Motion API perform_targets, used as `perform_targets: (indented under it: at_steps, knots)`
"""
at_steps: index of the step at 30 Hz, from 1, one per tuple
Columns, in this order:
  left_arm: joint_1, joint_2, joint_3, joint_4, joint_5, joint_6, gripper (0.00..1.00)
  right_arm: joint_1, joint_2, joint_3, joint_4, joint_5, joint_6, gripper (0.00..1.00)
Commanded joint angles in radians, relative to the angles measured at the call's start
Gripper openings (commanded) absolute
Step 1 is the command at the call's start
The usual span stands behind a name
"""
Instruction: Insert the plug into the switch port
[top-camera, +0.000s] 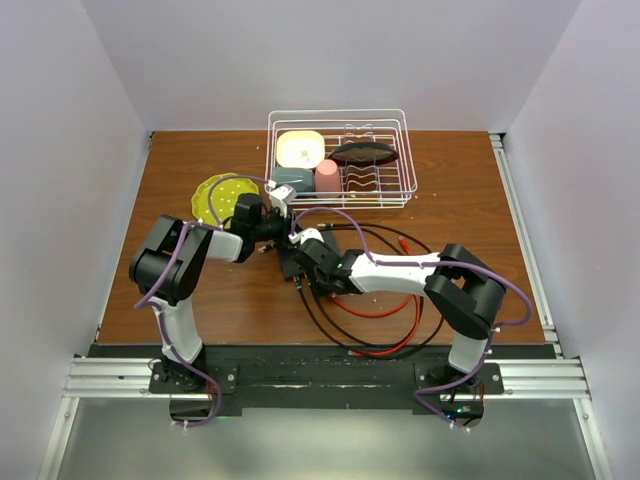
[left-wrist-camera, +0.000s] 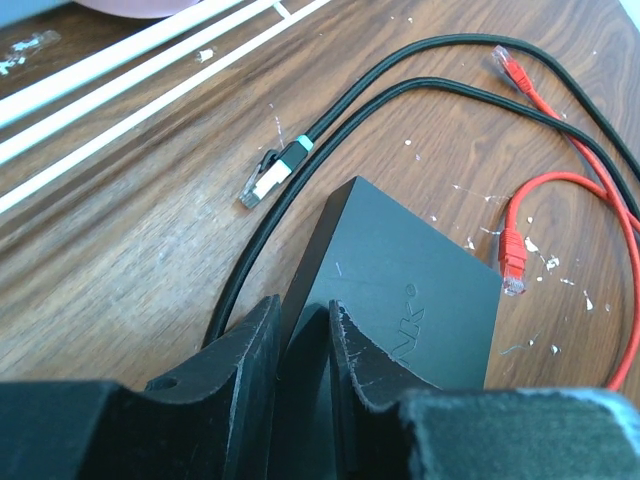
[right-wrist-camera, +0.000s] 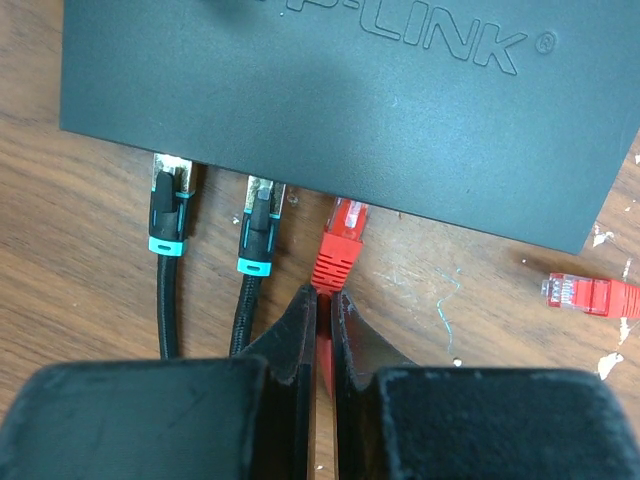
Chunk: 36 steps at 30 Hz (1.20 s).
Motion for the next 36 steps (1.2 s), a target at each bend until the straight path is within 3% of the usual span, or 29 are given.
perform_targets:
  at_steps: [1,2,13,36]
  knots:
    - [-0.089,0.039,0.002,-0.207,0.157,0.026,0.05,-0.033,0.069,-0.041,0.062,0.109,-0.011,0.00]
    - [-0.091,0.042,0.005,-0.230,0.155,0.032,0.00,-0.033,0.063,-0.045,0.071,0.112,-0.013,0.00]
    - [-0.104,0.057,0.028,-0.284,0.152,0.061,0.00,-0.072,-0.026,-0.108,0.157,0.182,0.013,0.00]
    - [-0.144,0.080,0.051,-0.366,0.178,0.106,0.00,-0.136,0.081,0.025,0.175,0.193,-0.011,0.00]
